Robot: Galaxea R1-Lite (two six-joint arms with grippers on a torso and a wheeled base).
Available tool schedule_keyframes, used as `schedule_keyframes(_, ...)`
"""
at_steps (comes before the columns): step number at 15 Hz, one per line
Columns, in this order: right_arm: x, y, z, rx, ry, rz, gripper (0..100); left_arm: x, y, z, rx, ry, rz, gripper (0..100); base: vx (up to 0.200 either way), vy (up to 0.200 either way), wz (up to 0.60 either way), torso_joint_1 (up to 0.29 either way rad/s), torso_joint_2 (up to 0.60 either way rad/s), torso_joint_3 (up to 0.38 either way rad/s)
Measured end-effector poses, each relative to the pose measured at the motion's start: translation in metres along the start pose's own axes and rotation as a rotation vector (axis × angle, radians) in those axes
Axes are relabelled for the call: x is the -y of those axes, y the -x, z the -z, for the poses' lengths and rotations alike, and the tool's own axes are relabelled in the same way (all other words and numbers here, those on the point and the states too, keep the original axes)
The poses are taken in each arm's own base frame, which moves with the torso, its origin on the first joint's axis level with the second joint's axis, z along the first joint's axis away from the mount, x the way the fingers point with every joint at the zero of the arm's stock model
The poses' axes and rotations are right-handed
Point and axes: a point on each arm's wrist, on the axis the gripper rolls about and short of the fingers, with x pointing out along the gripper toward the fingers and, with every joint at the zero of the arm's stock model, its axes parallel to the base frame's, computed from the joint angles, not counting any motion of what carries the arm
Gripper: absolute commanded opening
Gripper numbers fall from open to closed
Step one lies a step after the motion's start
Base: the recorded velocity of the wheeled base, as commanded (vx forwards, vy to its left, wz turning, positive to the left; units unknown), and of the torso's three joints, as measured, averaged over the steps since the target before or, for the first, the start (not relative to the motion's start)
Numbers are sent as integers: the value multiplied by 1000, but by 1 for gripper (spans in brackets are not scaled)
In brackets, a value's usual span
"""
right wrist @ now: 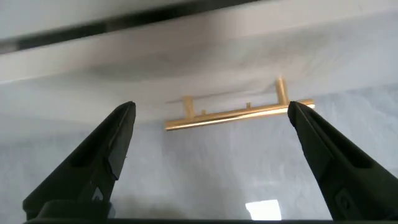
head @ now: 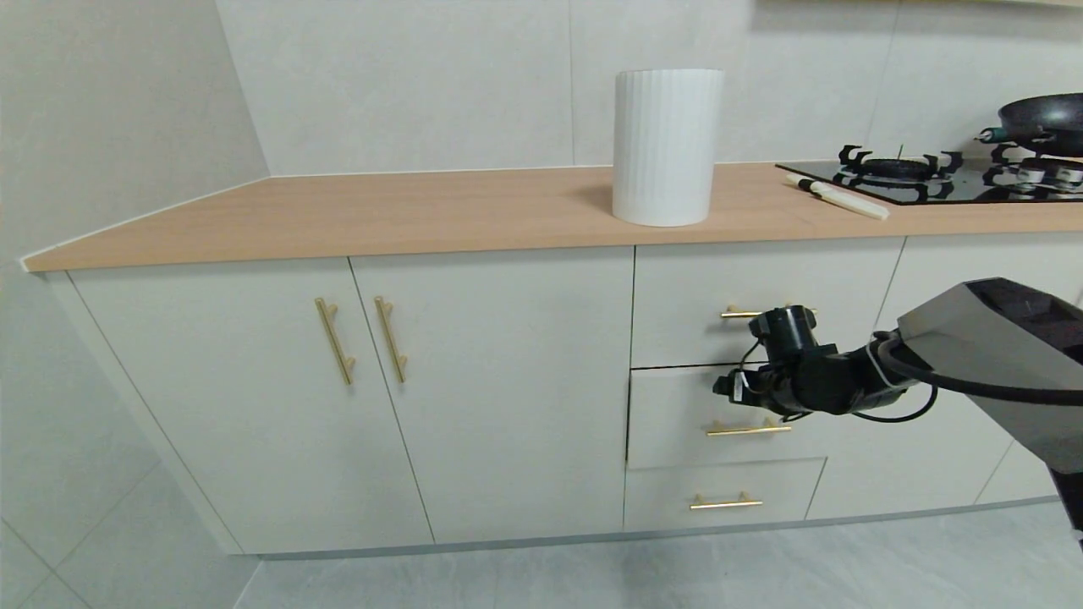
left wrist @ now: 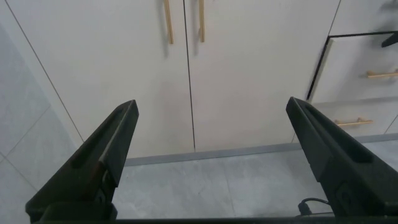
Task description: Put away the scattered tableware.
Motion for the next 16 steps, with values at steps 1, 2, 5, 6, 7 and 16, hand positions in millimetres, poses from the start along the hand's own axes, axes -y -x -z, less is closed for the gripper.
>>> schedule_keyframes(1, 0, -5, 1, 20, -5, 5, 100, 0, 0, 0, 0, 0, 0, 100, 0, 0, 0, 0, 0, 0)
schedule_keyframes(2, 0, -10, 0, 57, -12, 3, 100, 0, 0, 0, 0, 0, 0, 100, 0, 0, 0, 0, 0, 0)
schedule_keyframes(5, 0, -22, 5, 98, -23, 17, 100, 0, 0, 0, 0, 0, 0, 100, 0, 0, 0, 0, 0, 0)
schedule_keyframes(6, 1, -25, 6, 99, -27, 25, 100, 0, 0, 0, 0, 0, 0, 100, 0, 0, 0, 0, 0, 0)
schedule_keyframes(7, 1, -29, 6, 103, -38, 31, 100, 0, 0, 0, 0, 0, 0, 100, 0, 0, 0, 0, 0, 0)
schedule_keyframes(16, 8, -26, -7, 173, -150, 70, 100, 0, 0, 0, 0, 0, 0, 100, 0, 0, 0, 0, 0, 0)
